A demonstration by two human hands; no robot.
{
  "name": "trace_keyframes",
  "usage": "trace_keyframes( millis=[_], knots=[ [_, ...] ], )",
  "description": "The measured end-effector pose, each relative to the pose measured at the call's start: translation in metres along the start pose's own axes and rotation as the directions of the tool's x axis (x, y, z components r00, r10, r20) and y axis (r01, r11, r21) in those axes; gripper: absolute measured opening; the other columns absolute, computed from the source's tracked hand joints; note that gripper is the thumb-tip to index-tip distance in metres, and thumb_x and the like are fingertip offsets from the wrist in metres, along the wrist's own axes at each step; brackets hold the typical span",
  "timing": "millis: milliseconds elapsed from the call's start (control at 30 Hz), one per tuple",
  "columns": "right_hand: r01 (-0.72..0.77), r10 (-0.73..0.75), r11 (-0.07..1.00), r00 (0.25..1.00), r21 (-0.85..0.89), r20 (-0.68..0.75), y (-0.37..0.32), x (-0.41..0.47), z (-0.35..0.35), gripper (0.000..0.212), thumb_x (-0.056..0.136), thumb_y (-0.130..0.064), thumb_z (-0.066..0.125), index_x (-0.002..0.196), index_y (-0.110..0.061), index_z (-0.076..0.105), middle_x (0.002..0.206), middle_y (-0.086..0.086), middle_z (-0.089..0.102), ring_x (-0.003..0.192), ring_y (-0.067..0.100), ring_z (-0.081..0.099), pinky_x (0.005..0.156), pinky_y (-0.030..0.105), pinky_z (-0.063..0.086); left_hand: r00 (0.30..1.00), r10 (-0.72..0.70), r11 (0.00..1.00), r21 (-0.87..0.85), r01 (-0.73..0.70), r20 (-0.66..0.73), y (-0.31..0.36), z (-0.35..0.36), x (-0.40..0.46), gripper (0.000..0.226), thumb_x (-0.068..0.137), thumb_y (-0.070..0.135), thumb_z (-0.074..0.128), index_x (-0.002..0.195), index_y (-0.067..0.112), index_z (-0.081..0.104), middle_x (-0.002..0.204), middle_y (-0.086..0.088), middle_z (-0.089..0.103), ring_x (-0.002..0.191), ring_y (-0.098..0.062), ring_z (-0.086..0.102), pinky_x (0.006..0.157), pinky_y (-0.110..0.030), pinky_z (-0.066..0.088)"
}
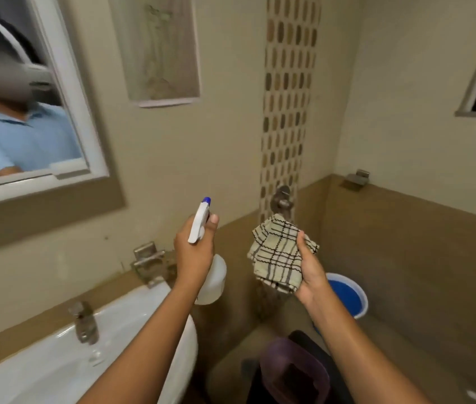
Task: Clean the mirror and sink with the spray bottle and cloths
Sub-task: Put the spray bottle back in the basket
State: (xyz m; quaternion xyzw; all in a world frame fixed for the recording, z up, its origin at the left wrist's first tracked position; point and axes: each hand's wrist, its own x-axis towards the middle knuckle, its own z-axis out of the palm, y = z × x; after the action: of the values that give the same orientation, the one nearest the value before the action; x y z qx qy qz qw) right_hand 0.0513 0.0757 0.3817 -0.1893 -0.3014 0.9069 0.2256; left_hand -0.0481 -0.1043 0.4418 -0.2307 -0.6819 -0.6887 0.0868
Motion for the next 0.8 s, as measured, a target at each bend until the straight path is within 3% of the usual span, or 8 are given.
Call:
trace_keyframes(
  millis=[133,200,333,533,600,700,800],
  knots=[
    [-0.018,0.017,1.000,0.997,-0.010,-0.070,-0.007,0.008,-0.047,0.057,0.090,-0.048,0.053,0.130,-0.007,0.059,0.127,0.019,0.065,0.116,0.035,0.063,0.090,0.050,0.055,0.991,-0.042,0.998,-0.036,0.047,0.130,-0.024,0.048,-0.013,0.017,0.094,0.031,0.059,0.093,0.014,0.062,0.060,-0.005,0.048,0.054,-0.019,0.047,0.051,-0.032,0.045],
    [-0.026,0.023,0.999,0.994,-0.025,-0.109,-0.010,0.010,-0.072,0.052,0.097,-0.046,0.047,0.128,-0.007,0.060,0.124,0.018,0.067,0.113,0.034,0.065,0.088,0.048,0.057,0.978,-0.063,0.997,-0.022,0.068,0.198,-0.039,0.070,-0.022,0.017,0.095,0.030,0.058,0.095,0.013,0.062,0.062,-0.011,0.050,0.053,-0.019,0.049,0.051,-0.023,0.045],
    [-0.029,0.009,0.996,0.976,-0.088,-0.218,-0.010,0.016,-0.119,0.051,0.095,-0.047,0.051,0.127,-0.009,0.062,0.121,0.016,0.069,0.112,0.033,0.066,0.095,0.049,0.052,0.947,-0.094,0.995,-0.006,0.101,0.306,-0.067,0.106,-0.037,0.025,0.096,0.033,0.057,0.101,0.009,0.062,0.065,-0.027,0.050,0.056,-0.021,0.049,0.055,-0.016,0.043],
    [0.008,-0.013,1.000,0.951,-0.017,-0.308,-0.007,0.011,-0.173,0.042,0.097,-0.036,0.051,0.127,-0.008,0.060,0.124,0.016,0.067,0.112,0.030,0.066,0.090,0.043,0.055,0.888,-0.201,0.980,0.072,0.188,0.415,-0.115,0.146,-0.053,0.026,0.095,0.030,0.059,0.109,0.010,0.064,0.074,-0.005,0.059,0.061,-0.007,0.053,0.061,-0.015,0.042],
    [0.006,-0.010,1.000,0.942,-0.013,-0.334,-0.003,0.008,-0.189,0.037,0.100,-0.034,0.047,0.125,-0.010,0.061,0.119,0.013,0.070,0.108,0.027,0.068,0.089,0.042,0.057,0.863,-0.235,0.971,0.065,0.230,0.447,-0.128,0.155,-0.058,0.024,0.095,0.023,0.060,0.112,0.006,0.064,0.082,-0.008,0.063,0.066,-0.005,0.058,0.063,-0.016,0.045],
    [-0.024,0.012,0.999,0.920,-0.024,-0.392,0.004,0.005,-0.210,0.042,0.101,-0.035,0.047,0.130,-0.009,0.058,0.123,0.014,0.068,0.111,0.028,0.067,0.088,0.040,0.058,0.818,-0.236,0.970,0.072,0.233,0.524,-0.150,0.168,-0.067,0.032,0.092,0.032,0.062,0.109,0.006,0.064,0.082,-0.013,0.064,0.071,-0.009,0.059,0.064,-0.021,0.046],
    [-0.063,0.025,0.996,0.878,-0.064,-0.479,0.013,0.003,-0.229,0.046,0.098,-0.038,0.051,0.132,-0.008,0.058,0.124,0.015,0.067,0.112,0.029,0.066,0.082,0.037,0.059,0.756,-0.319,0.946,0.135,0.296,0.571,-0.174,0.176,-0.075,0.041,0.088,0.038,0.063,0.113,0.006,0.062,0.087,0.000,0.063,0.075,0.002,0.059,0.066,-0.010,0.044]
  ],
)
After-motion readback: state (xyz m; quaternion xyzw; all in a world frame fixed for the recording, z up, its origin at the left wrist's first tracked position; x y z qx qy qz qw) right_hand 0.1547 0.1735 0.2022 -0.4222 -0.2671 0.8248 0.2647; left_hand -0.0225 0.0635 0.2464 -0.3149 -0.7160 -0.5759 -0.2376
